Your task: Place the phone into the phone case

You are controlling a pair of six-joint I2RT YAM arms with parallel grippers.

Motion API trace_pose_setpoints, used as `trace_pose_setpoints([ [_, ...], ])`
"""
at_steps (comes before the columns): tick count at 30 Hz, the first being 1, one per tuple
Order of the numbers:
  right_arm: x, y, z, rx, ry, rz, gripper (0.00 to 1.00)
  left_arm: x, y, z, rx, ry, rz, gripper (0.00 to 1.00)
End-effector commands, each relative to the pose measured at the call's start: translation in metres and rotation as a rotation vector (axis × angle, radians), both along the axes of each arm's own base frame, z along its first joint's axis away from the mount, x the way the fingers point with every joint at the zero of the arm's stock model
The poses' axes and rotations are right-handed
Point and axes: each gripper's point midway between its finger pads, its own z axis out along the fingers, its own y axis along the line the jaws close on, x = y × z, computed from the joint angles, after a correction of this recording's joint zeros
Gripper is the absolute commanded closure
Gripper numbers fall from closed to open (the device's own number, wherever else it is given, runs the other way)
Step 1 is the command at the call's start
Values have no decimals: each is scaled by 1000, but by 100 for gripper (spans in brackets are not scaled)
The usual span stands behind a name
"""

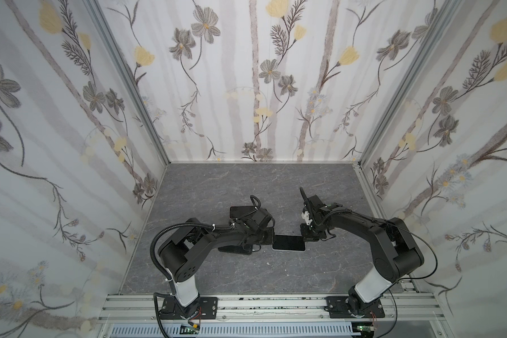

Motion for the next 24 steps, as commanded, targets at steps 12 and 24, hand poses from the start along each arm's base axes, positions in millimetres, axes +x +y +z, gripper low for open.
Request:
trace_pose_setpoints([
  [12,52,64,177,143,-589,276,47,40,10,108,-90,-333,28,60],
  [24,103,4,263,-11,-1114,-21,3,72,184,226,100,-936,475,30],
])
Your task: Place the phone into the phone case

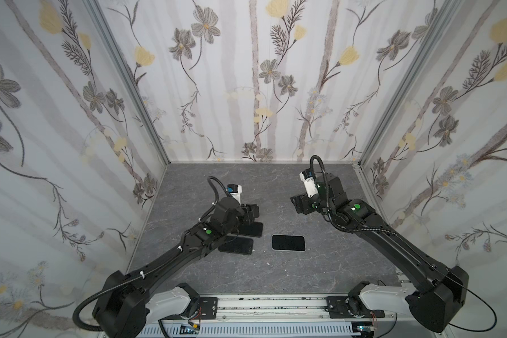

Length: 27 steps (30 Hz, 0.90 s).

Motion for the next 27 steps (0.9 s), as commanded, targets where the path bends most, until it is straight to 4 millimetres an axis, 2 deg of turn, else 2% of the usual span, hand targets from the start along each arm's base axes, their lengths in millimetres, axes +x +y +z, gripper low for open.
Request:
trace_pose_setpoints([
  [1,33,-50,19,18,-229,-257,0,19,78,34,118,-254,325,25],
  [2,40,-70,18,38,-281,-323,0,21,104,39,143,-301,418,23],
  [3,45,-94,8,48,-312,-393,0,23,130,43,164,-346,515,21],
  [4,49,-112,3,58,-344,-445,0,23,153,42,179,-373,605,20],
  [5,49,-132,-15,40,-355,-502,0,20,178,38,197,-400,698,19],
  [6,50,-150,-24,31,-375,-549,0,16,199,31,220,-419,784,19],
  [8,49,-173,-42,14,-392,-608,0,8,232,14,273,-435,915,20],
  [11,44,-183,-68,-38,-437,-598,0,5,255,-23,343,-380,967,20],
  [14,39,-189,-92,-49,-474,-581,0,8,261,-63,359,-313,915,19],
  [16,38,-183,-104,-58,-491,-529,0,18,257,-74,375,-281,869,18],
  [18,34,-178,-107,-45,-549,-478,0,33,243,-75,364,-295,748,18],
  [20,35,-186,-115,7,-502,-471,0,41,236,-75,357,-303,681,17],
  [23,21,-190,-114,93,-561,-419,0,49,232,-78,337,-303,601,15],
  [24,18,-189,-108,118,-607,-403,0,49,233,-78,329,-300,598,14],
  [26,27,-192,-120,98,-523,-412,0,50,228,-76,311,-313,562,11],
  [27,37,-200,-124,94,-487,-466,0,51,225,-76,305,-322,543,9],
])
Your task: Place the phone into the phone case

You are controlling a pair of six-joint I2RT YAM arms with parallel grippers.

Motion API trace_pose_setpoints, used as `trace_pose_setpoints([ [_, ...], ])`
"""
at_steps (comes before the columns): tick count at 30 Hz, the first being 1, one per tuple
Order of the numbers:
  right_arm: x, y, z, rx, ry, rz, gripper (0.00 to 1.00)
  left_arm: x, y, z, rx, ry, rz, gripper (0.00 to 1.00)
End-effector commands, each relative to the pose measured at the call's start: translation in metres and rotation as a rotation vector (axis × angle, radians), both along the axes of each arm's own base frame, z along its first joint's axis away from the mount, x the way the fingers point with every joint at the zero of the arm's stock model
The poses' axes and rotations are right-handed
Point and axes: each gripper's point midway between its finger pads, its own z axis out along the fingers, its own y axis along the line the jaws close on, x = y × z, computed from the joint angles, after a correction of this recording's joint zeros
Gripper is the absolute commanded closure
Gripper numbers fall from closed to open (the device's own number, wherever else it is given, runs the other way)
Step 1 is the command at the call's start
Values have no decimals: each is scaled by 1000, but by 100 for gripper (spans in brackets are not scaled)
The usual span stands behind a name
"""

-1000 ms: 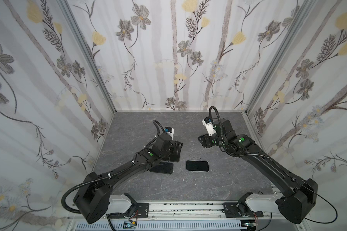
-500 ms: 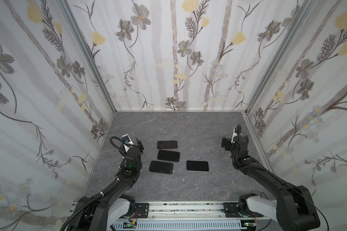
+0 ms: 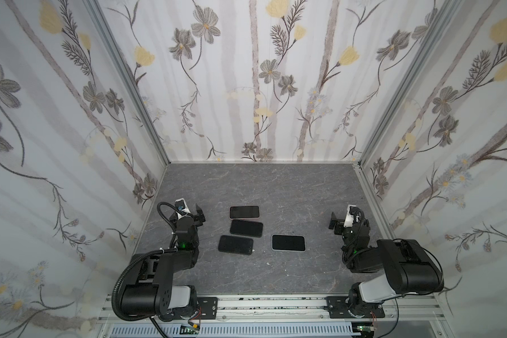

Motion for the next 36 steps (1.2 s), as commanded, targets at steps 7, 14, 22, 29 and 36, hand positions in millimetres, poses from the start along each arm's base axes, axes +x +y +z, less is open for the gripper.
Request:
trace_pose_setpoints([
  [7,15,-1,37,40,-136,-4,0,16,-36,4,-60,-143,-230,1],
  [14,16,-1,36,39,-134,-5,0,14,-12,0,-85,-132,-77,0],
  [22,16,-1,37,39,-135,-7,1,15,-12,0,-48,-119,-21,0],
  [29,16,-2,37,38,-134,-7,0,15,-13,-1,-47,-116,-23,0],
  [36,16,-2,36,38,-134,-8,0,15,-12,0,-47,-119,-22,0],
])
